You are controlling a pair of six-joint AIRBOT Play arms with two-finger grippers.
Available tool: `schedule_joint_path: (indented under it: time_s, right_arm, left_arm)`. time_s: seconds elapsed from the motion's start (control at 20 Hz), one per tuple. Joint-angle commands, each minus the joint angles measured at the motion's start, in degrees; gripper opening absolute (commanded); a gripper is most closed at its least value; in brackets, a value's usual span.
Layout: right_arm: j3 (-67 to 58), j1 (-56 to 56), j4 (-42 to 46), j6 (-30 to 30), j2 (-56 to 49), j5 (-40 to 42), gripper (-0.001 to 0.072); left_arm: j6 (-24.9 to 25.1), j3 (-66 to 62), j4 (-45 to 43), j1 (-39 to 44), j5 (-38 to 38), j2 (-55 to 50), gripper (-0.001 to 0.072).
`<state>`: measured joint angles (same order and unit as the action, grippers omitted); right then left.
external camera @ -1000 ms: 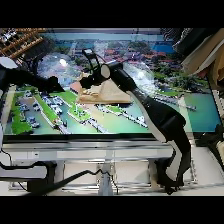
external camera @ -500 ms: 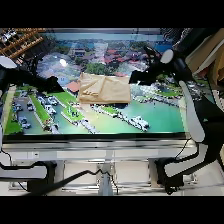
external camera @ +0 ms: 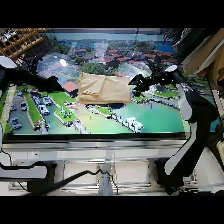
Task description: Fold the clothes and pants, and hang the long-sleeved shirts on hangers.
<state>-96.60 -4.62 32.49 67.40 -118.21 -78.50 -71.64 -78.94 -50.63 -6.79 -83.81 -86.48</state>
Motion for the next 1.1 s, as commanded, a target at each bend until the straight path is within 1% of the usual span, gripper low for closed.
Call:
schedule_joint_path:
  time_s: [0.0, 0.15, 0.2, 0.25, 0.3, 0.4, 0.45, 0.6, 0.7, 0.85, 0.95, 1.05]
  right_arm:
    - [-8.68, 2.05, 0.13, 1.79, -7.21, -5.62, 0.0643]
    - [-10.78, 3.82, 3.96, 4.92, -8.85, -6.56, 0.0616]
    - [-10.78, 4.22, 3.61, 4.94, -8.94, -7.19, 0.0536]
    - [-10.8, 4.52, 3.28, 4.9, -8.87, -7.21, 0.0307]
    - [-10.8, 4.57, 1.97, 5.01, -8.68, -7.13, 0.0024]
    - [-10.82, 4.44, 0.55, 6.45, -6.56, -7.26, 0.002]
    - [-11.37, 4.28, 2.29, 8.41, -4.26, -7.93, 0.002]
    - [-17.66, 4.13, 17.97, 17.94, 5.22, -13.55, 0.002]
    - [-22.95, 3.65, 23.56, 22.82, 11.69, -17.18, 0.002]
    - [-23.8, 0.48, 23.67, 29.18, 20.63, -18.01, 0.0019]
    - [-23.8, -2.29, 23.63, 31.06, 24.11, -19.63, 0.0019]
    - [-23.8, -5.57, 23.08, 31.61, 26.32, -21.18, 0.0019]
  left_arm:
    - [0.0, 0.02, 0.07, 0.04, -1.25, 0.02, 0.0009]
    - [0.02, 0.02, 0.07, 0.04, -3.02, 0.04, 0.0009]
    - [0.02, 0.02, 0.09, 0.04, -3.43, 0.04, 0.0009]
    - [0.04, 0.02, 0.07, 0.04, -3.76, 0.04, 0.0009]
    - [0.04, 0.02, 0.04, 0.02, -4.11, 0.04, 0.0009]
    - [0.07, 0.02, 0.02, 0.02, -4.37, 0.02, 0.0009]
    - [0.04, 0.02, 0.02, 0.02, -4.37, 0.02, 0.0009]
    - [0.02, 0.02, 0.07, 0.02, -4.5, 0.02, 0.001]
    - [0.0, 0.02, 0.07, 0.02, -4.72, 0.02, 0.0009]
    - [-0.22, 0.02, 0.07, 0.02, -5.31, 0.04, 0.0009]
    - [-0.2, 0.02, 0.07, 0.02, -6.32, 0.02, 0.0009]
    - [-0.09, 0.02, 0.04, 0.02, -7.61, 0.02, 0.0009]
